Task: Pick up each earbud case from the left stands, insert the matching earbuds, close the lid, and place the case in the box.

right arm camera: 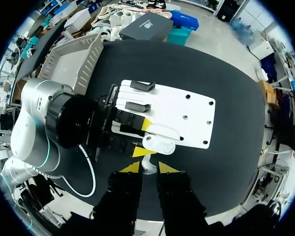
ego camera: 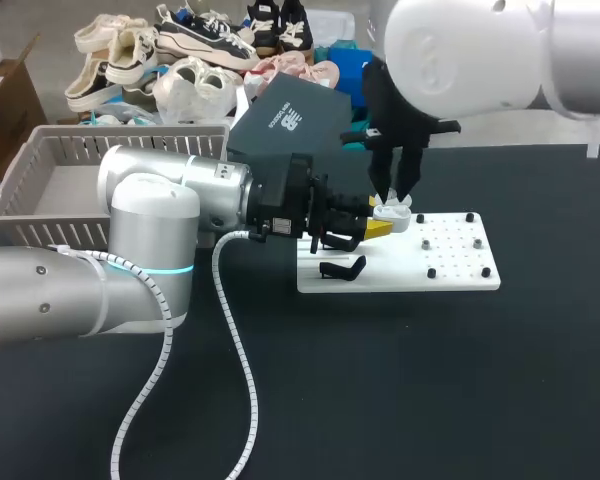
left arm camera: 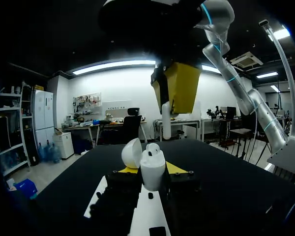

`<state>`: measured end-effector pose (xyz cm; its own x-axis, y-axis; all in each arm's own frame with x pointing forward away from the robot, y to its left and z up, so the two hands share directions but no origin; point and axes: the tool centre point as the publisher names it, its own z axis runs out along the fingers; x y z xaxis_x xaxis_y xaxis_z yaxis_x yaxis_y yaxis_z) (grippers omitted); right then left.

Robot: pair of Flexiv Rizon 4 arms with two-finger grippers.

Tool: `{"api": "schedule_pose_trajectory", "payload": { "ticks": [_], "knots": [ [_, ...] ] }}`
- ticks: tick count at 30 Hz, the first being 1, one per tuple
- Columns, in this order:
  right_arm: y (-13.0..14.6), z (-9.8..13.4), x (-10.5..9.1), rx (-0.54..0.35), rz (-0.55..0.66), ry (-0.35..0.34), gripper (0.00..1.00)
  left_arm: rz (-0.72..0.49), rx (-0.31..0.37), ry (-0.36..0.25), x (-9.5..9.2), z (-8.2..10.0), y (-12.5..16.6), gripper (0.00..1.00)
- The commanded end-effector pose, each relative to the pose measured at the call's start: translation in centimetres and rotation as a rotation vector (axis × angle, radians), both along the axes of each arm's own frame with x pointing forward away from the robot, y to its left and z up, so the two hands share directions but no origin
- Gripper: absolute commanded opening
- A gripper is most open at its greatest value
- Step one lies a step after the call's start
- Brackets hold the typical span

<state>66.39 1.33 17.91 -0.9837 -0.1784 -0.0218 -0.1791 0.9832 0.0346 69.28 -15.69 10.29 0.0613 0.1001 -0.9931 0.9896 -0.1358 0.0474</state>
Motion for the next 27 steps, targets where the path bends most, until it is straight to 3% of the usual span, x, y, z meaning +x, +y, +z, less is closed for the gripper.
{"api": "schedule_pose_trajectory", "payload": {
  "ticks": [1,27],
  "knots": [
    [-0.1,-0.4,0.0,-0.004,-0.014,-0.006,0.0,0.002,0.001,-0.001,0.0,0.0,0.0,0.0],
    [0.1,-1.7,1.1,-0.015,-0.009,-0.056,0.0,0.002,0.001,-0.001,0.0,0.0,0.0,0.0]
  ]
}}
